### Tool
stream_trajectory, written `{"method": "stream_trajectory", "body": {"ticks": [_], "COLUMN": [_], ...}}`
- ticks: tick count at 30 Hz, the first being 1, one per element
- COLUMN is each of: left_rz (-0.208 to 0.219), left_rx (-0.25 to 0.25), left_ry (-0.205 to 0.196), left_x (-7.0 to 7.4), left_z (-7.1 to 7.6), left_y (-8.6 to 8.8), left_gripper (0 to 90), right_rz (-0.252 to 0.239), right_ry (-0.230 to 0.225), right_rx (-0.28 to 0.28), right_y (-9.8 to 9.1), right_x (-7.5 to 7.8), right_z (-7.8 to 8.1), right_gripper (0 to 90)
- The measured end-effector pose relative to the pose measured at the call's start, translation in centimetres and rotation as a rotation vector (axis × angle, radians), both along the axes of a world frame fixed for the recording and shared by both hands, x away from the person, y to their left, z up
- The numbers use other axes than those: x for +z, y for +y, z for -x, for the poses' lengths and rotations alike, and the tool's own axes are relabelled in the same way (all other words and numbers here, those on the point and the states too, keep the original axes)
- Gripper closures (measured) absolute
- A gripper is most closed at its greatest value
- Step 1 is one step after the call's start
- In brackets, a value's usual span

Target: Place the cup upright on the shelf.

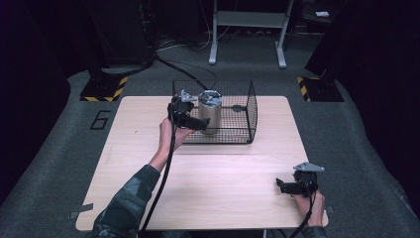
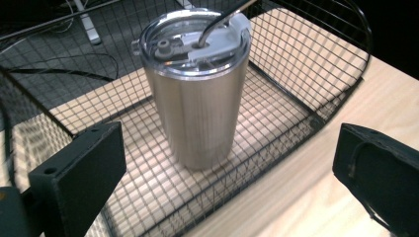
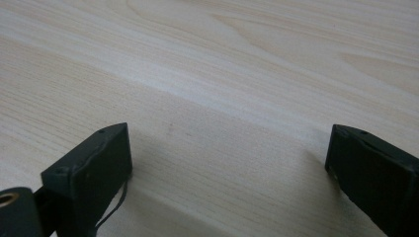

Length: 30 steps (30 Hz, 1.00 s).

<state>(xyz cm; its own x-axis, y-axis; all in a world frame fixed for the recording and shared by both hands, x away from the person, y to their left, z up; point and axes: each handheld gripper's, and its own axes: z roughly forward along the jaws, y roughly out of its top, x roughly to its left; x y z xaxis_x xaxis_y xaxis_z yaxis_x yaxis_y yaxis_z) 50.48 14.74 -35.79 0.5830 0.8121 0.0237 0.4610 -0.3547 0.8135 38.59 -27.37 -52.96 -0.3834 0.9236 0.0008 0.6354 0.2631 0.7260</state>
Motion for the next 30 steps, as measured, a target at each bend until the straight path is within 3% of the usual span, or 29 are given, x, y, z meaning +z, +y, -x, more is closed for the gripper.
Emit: {"method": "stream_trajectory", "body": {"ticks": [6,13,23,30], "left_rz": [0.009,0.002,-0.013,-0.019], "left_rx": [-0.013,-0.026,-0.01,0.037], "left_ry": [-0.005,-0.001,0.012,0.032], "left_x": [0.1,-0.8,-3.3,-5.7], "left_z": [2.2,4.8,8.2,10.2], "left_y": [1.8,3.8,6.9,9.8], "left_gripper": [0.1,0.1,0.1,0.0], "right_rz": [0.0,0.0,-0.001,0.0], "right_ry": [0.0,0.0,0.001,0.001], "right_rx": [0.0,-0.001,-0.002,-0.001], "right_y": [0.0,0.0,0.0,0.0], "right_x": [0.0,0.0,0.0,0.0], "right_z": [0.0,0.0,0.0,0.0], "right_gripper": [3.5,3.5,3.5,3.5]}}
